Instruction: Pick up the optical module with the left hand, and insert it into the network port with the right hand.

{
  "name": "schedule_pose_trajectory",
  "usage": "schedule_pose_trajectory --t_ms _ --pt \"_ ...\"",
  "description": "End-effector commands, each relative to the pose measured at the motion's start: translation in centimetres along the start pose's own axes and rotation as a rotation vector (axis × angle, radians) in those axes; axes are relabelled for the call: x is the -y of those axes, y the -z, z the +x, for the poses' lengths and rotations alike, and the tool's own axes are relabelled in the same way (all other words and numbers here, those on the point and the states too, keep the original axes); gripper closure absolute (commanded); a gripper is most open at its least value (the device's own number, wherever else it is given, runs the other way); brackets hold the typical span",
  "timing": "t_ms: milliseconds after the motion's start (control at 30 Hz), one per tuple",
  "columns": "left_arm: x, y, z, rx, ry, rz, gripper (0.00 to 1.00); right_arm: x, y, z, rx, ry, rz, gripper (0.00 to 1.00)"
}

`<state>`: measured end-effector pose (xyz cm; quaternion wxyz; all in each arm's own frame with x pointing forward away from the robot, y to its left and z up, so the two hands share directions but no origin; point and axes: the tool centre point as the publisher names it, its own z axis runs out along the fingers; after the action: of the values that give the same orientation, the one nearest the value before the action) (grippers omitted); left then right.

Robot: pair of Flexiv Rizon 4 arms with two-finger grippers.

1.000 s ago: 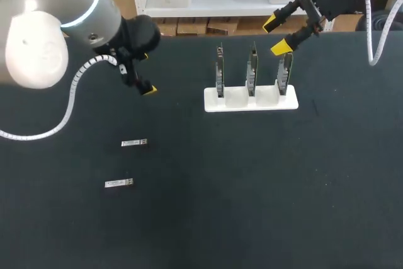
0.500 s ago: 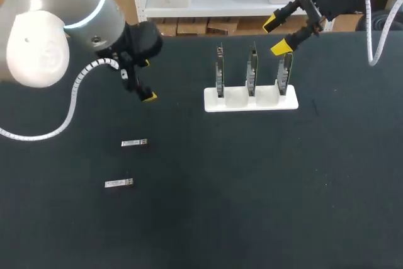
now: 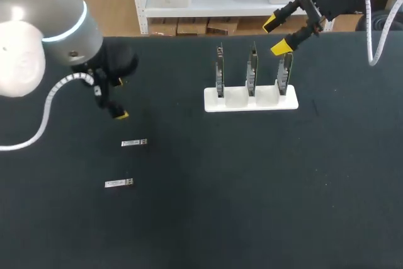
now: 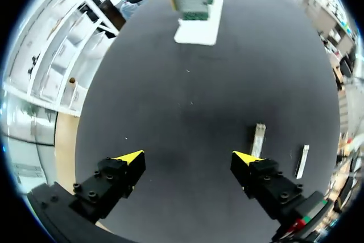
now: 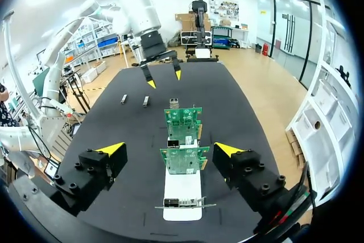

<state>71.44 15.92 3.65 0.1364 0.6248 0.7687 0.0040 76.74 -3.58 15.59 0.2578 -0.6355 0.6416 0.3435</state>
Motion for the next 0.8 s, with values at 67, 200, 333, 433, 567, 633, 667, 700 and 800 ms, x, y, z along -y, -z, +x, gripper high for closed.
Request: schedule_pose_trajectory --t_ms 67,200,333,433,567,633,667,700,800 --pt "1.5 0.1 1.7 -0.002 -0.056 -0.003 0.00 -0.1 0.0 0.0 0.001 0.001 0.003 0.00" --pt "1.3 0.0 2.7 -0.026 -0.041 0.044 0.00 -0.1 0.0 0.0 0.001 0.001 0.003 0.00" --pt "1.5 -0.1 3.2 -0.035 -0.012 0.062 0.00 -0.1 0.0 0.0 0.001 0.001 0.003 0.00" --pt "1.9 -0.5 3.3 -0.033 0.008 0.095 0.00 -0.1 0.0 0.0 0.001 0.001 0.003 0.00" --pt "3.1 -0.7 3.1 -0.043 0.006 0.118 0.00 -0.1 0.0 0.0 0.001 0.001 0.003 0.00" --pt "3.5 -0.9 3.2 -0.045 0.000 0.122 0.00 -0.1 0.0 0.0 0.001 0.001 0.003 0.00" --pt "3.7 -0.9 3.3 -0.046 0.000 0.125 0.00 -0.1 0.0 0.0 0.001 0.001 0.003 0.00" --pt "3.8 -0.9 3.4 -0.047 0.001 0.126 0.00 -0.1 0.0 0.0 0.001 0.001 0.003 0.00" --pt "4.0 -0.6 3.5 -0.030 0.008 0.102 0.00 -0.1 0.0 0.0 0.001 0.001 0.003 0.00"
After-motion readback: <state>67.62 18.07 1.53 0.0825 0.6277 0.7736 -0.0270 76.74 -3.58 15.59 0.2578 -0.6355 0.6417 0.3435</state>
